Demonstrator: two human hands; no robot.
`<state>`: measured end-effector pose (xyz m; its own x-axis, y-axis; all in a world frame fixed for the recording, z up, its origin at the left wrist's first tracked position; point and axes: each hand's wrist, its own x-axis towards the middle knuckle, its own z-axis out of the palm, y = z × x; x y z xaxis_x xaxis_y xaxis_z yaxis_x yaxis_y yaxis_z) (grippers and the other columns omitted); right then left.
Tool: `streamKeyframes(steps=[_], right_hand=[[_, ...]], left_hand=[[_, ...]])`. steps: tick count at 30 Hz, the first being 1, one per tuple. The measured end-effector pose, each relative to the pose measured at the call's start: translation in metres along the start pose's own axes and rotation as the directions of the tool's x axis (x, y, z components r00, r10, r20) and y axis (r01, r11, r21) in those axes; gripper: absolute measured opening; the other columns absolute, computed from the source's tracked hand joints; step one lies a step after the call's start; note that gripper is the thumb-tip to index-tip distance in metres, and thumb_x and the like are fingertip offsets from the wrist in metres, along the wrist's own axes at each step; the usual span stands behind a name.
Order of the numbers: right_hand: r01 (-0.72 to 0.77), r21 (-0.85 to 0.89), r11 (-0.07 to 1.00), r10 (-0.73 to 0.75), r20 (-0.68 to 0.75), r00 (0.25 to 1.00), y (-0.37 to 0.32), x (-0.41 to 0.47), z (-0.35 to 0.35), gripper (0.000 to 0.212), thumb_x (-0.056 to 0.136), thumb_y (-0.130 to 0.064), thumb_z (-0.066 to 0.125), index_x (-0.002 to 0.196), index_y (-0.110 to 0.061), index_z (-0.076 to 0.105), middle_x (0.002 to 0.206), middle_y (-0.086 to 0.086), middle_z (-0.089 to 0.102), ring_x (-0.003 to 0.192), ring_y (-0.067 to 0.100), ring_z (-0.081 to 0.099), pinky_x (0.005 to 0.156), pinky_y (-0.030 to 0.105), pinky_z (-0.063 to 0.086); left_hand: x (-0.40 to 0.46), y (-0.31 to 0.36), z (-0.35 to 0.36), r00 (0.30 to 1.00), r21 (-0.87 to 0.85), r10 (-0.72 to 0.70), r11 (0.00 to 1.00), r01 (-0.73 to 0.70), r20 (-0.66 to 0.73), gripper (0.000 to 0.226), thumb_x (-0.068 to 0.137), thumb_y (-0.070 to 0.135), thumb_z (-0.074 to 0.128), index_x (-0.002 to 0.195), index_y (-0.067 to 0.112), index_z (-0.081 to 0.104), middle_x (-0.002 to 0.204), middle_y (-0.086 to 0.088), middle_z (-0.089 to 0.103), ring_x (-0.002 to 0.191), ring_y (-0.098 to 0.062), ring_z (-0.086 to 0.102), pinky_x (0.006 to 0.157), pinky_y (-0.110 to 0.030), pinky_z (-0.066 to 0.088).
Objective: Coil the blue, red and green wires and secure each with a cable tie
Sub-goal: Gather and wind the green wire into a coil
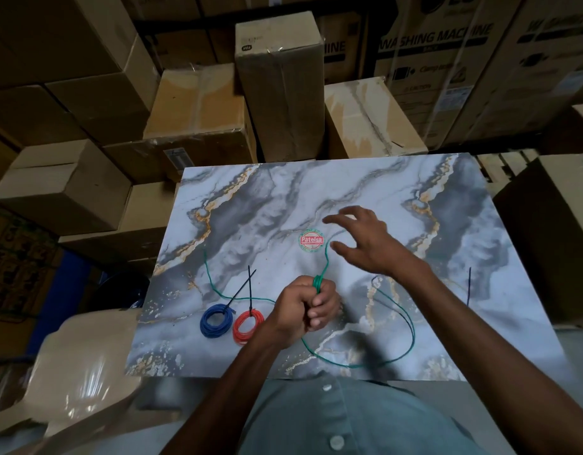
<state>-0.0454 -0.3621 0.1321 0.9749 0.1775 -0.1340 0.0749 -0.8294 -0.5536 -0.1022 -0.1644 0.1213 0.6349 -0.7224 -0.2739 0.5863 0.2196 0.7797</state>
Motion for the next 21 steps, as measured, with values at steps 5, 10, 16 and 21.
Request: streamKeyframes(steps=[5,10,16,21], right_hand=[[0.301,0.19,0.934,-0.313,0.037,0.949,-0.031,-0.019,0.006,0.038,0.083,-0.018,0.044,0.102,-0.024,0.076,0.13,-0.01,0.067,0.149,0.01,0.037,0.121,0.04,0.017],[0.132,0.521,0.843,-0.172,0.03,0.985,-0.022,-0.023,0.004,0.022,0.085,-0.026,0.051,0.071,-0.015,0.065,0.085,-0.004,0.073,0.103,0.014,0.069,0.099,0.042,0.047],[-0.003,0.895,0.446,-0.099,0.053,0.994,-0.025,-0.021,0.007,0.008,0.094,-0.005,0.058,0.091,0.002,0.06,0.065,-0.005,0.051,0.059,0.014,0.04,0.059,0.024,0.039],[-0.138,0.908,0.395,0.014,0.144,0.99,-0.014,-0.025,0.027,0.011,0.091,-0.015,0.071,0.092,-0.01,0.079,0.063,0.001,0.028,0.059,0.015,0.02,0.054,0.025,0.02]], left_hand=[[-0.005,0.007,0.005,1.0,-0.204,-0.009,0.979,0.013,0.024,0.024,0.067,-0.003,0.029,0.057,0.016,0.039,0.044,0.004,0.031,0.042,-0.011,0.016,0.034,-0.021,0.015],[-0.012,0.019,0.011,0.998,-0.313,0.009,0.95,0.01,0.061,0.019,0.064,0.0,0.038,0.057,0.017,0.039,0.044,0.005,0.034,0.042,-0.01,0.014,0.034,-0.02,0.016],[-0.014,0.021,0.022,0.992,-0.317,0.012,0.948,0.029,0.127,0.018,0.064,0.001,0.039,0.058,0.018,0.043,0.045,0.006,0.037,0.042,-0.01,0.017,0.035,-0.021,0.016],[-0.015,0.033,0.022,0.992,-0.461,0.115,0.884,-0.078,0.053,0.023,0.071,-0.001,0.032,0.065,0.016,0.046,0.048,0.005,0.039,0.043,-0.009,0.021,0.037,-0.022,0.018]])
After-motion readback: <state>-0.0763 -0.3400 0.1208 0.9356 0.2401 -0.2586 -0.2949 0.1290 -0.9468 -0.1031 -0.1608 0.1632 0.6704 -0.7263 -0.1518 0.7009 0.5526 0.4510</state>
